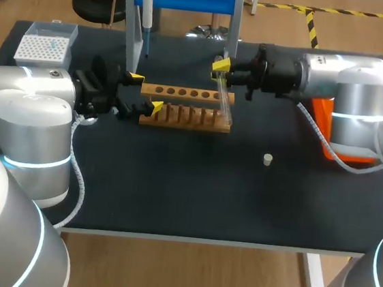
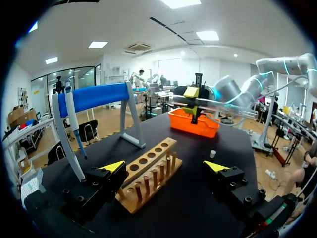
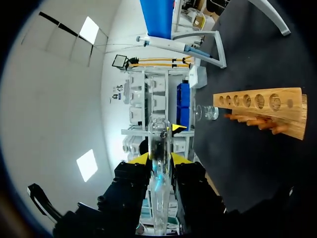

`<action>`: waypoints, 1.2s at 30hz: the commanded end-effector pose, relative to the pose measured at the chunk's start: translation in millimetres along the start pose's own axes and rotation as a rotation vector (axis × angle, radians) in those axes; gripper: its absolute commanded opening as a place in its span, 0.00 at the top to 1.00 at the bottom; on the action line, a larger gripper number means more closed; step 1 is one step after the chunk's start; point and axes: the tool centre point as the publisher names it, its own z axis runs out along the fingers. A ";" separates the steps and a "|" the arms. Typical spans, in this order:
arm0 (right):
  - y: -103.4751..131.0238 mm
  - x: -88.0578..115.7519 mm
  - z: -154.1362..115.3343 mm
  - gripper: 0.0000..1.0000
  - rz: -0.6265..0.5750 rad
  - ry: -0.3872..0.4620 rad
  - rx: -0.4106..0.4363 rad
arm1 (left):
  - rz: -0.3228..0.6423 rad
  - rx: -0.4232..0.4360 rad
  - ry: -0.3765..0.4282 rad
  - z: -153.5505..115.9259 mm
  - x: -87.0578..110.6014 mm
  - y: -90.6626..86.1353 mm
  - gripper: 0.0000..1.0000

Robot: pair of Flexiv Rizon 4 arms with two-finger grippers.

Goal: Invert the test tube, pick up the pipette, mount the tip to pipette, aspirate from beaker and dispense into the tube, eject the tip, return the pipette, and cap with the stopper.

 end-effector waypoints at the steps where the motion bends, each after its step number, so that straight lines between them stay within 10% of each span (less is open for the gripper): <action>1: 2.9 0.1 -1.7 1.00 0.001 -0.017 0.009 | -0.001 -0.002 0.002 -0.1 -0.6 -0.6 0.00; 26: 2.3 1.1 -3.2 1.00 0.020 -0.023 -0.010 | -0.001 -0.002 0.002 -0.1 -0.6 -0.6 0.00; 29: 2.3 1.1 -3.2 1.00 0.020 -0.023 -0.010 | 0.264 0.284 -0.013 -2.3 -10.0 -10.1 0.00; 32: 2.3 1.1 -3.2 1.00 0.020 -0.023 -0.010 | 0.787 0.548 -0.036 -16.2 -0.1 -25.9 0.00; 36: 2.3 1.1 -3.2 1.00 0.020 -0.023 -0.010 | 0.787 0.548 -0.036 -16.2 -0.1 -25.9 0.00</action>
